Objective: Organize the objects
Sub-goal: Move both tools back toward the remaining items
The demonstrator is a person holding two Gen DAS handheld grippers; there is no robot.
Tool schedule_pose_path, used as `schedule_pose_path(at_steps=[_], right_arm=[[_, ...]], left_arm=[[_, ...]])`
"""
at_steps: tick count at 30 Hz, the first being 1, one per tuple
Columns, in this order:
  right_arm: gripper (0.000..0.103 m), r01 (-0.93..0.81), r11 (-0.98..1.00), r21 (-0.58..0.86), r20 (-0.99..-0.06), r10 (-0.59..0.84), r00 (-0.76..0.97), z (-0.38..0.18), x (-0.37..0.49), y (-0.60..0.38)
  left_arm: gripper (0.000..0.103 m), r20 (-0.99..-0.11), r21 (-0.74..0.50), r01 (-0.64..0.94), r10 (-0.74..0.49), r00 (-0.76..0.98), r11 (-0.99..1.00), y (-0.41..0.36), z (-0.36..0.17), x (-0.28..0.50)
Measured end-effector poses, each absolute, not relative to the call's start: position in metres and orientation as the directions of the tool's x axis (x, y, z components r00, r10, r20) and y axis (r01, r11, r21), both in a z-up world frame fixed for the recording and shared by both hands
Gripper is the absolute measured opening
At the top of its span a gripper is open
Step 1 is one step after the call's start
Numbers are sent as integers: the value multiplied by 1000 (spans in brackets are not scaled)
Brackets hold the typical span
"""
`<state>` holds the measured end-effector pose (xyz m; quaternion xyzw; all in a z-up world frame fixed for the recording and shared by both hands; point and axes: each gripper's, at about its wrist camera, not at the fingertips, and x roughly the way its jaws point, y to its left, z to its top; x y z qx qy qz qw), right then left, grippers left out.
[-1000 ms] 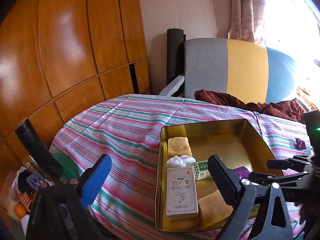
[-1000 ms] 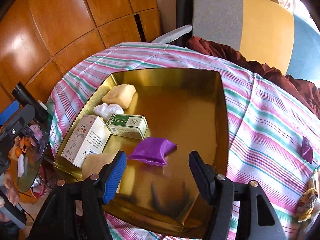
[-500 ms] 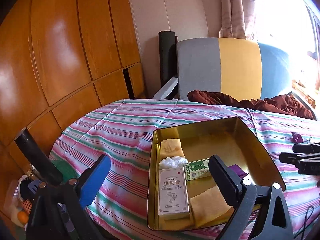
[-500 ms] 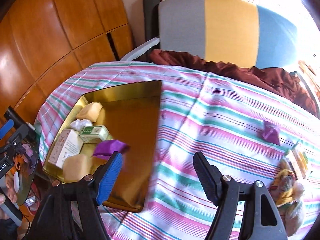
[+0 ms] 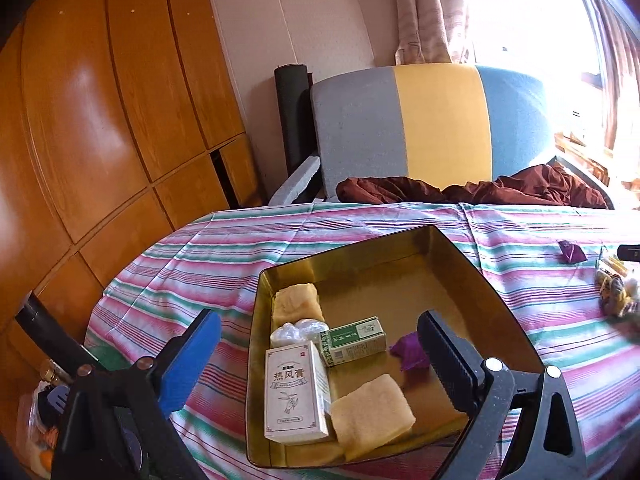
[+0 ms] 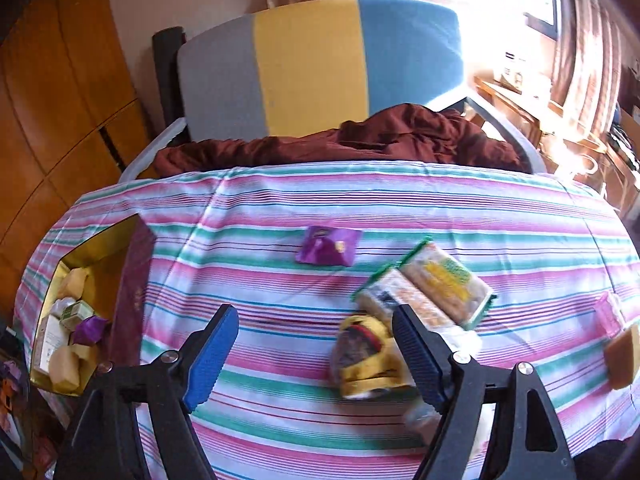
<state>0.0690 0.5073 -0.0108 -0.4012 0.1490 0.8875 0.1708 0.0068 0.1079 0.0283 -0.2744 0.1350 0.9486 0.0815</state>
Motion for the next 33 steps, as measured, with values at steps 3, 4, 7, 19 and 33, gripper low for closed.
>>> schedule_pose_path(at_steps=[3,4,7,19,33], right_arm=[[81,-506,-852,133,-761,240,-603,-13,85,540],[81,-537,-833,135,-760,261,-595,-14,90,550],[81,-620,-762,184,-754,295,-587,-20,106,578],[81,-751,-579,317,-775,299,-557,-37,135,620],[81,-771,-508,384,-802,231,-551,-52,144,634]], left_arm=[[99,-544,226,-266,106,-833,-937,126,28,8],[99,-545,229,-279,115,-831,-932,131,28,8],[99,-548,245,-322,144,-824,-914,151,27,10],[99,-589,275,-521,286,-756,-808,243,12,25],[91,-722,68,-774,504,-474,-630,359,-21,36]])
